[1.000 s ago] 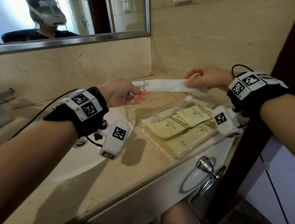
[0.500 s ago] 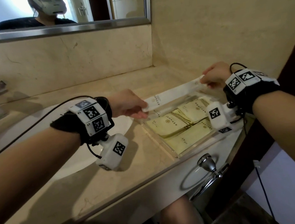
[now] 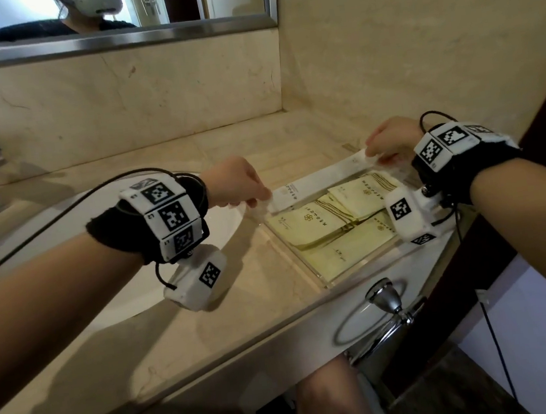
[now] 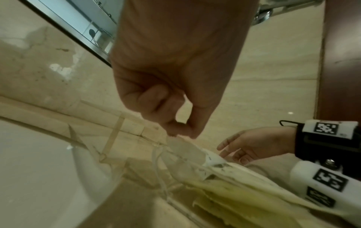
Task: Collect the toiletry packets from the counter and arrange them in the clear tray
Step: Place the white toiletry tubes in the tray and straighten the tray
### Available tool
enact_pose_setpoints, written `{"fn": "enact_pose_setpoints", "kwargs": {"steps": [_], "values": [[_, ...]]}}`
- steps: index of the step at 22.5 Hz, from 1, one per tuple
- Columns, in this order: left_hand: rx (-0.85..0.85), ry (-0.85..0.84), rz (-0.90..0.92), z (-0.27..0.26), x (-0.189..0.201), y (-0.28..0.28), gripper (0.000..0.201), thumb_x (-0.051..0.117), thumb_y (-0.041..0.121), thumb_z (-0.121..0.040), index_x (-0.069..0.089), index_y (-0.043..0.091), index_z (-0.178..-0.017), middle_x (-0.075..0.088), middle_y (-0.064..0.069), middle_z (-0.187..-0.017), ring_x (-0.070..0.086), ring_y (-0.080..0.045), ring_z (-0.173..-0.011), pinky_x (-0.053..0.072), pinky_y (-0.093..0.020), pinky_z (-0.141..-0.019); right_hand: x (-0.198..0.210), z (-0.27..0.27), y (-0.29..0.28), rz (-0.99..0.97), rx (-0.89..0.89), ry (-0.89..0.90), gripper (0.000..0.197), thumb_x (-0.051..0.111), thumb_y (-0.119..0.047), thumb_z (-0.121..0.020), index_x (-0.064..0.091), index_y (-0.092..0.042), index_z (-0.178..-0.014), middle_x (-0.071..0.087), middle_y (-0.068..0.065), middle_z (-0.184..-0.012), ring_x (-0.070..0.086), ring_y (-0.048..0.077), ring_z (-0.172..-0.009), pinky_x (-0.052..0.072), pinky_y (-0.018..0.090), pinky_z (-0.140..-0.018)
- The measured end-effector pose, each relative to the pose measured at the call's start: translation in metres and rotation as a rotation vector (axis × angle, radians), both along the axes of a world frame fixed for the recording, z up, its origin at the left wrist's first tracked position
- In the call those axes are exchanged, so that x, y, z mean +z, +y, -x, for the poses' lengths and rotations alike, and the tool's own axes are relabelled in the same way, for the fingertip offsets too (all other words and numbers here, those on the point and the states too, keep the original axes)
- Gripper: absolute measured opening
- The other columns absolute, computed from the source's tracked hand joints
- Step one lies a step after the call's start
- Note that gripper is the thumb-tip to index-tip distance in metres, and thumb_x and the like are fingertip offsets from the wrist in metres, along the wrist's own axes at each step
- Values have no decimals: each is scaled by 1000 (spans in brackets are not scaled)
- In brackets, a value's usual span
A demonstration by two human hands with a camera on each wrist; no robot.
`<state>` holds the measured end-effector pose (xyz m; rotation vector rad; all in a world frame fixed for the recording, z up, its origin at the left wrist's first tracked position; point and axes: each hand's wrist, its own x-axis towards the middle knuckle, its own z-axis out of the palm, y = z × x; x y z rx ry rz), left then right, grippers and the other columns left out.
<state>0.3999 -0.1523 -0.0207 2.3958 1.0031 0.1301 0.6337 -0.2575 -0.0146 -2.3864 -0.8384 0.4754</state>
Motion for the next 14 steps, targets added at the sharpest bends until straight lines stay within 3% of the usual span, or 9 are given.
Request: {"fn": "enact_pose_setpoints", "kwargs": {"steps": [3, 4, 6, 7, 9, 11, 14], "values": [[-160, -47, -273, -2, -4, -19, 31, 49, 28, -94, 60, 14, -119, 58, -6, -123, 53, -17, -96, 41, -24, -80, 3, 9, -6, 129, 102, -244, 37, 50, -9, -92, 53, 0, -128, 56, 17, -128, 54, 32, -116, 45, 39, -95], [-244, -10, -306, -3, -6, -27, 38, 45, 31, -96, 53, 15, -130, 49, -6, -136, 48, -19, -116, 38, -26, -93, 3, 12, -8, 148, 145, -296, 39, 49, -10, -92, 51, -5, -131, 51, 15, -135, 50, 30, -123, 43, 36, -97], [-367, 162, -294, -4, -17, -44, 59, 35, 41, -99, 25, 12, -149, 21, -6, -158, 20, -20, -145, 21, -31, -117, 0, 18, -13, 179, 277, -290, 46, 46, -16, -94, 42, -15, -140, 40, 10, -148, 39, 27, -134, 35, 34, -105], [-388, 247, -286, -5, -22, -49, 68, 30, 47, -99, 10, 11, -153, 7, -6, -161, 7, -20, -149, 11, -34, -121, -4, 22, -18, 199, 349, -268, 48, 42, -19, -97, 36, -18, -144, 32, 7, -153, 32, 25, -140, 29, 34, -111], [-379, 335, -263, -7, -27, -52, 75, 24, 52, -98, -4, 9, -152, -7, -8, -161, -4, -21, -149, 4, -36, -122, -16, 26, -21, 246, 442, -249, 50, 34, -25, -101, 25, -19, -150, 16, 3, -159, 17, 21, -147, 14, 31, -118], [-371, 391, -231, -7, -29, -53, 78, 23, 54, -97, -8, 7, -151, -11, -11, -160, -8, -23, -149, 2, -38, -122, -28, 27, -20, 294, 474, -283, 51, 27, -29, -103, 16, -17, -151, 6, 4, -161, 7, 21, -149, 6, 30, -119], [-366, 442, -226, -8, -30, -57, 81, 23, 56, -96, -10, 6, -151, -14, -12, -160, -11, -25, -148, 0, -40, -122, -46, 27, -18, 351, 463, -324, 53, 19, -34, -103, 7, -19, -152, 2, 7, -161, 2, 25, -149, 4, 36, -121]]}}
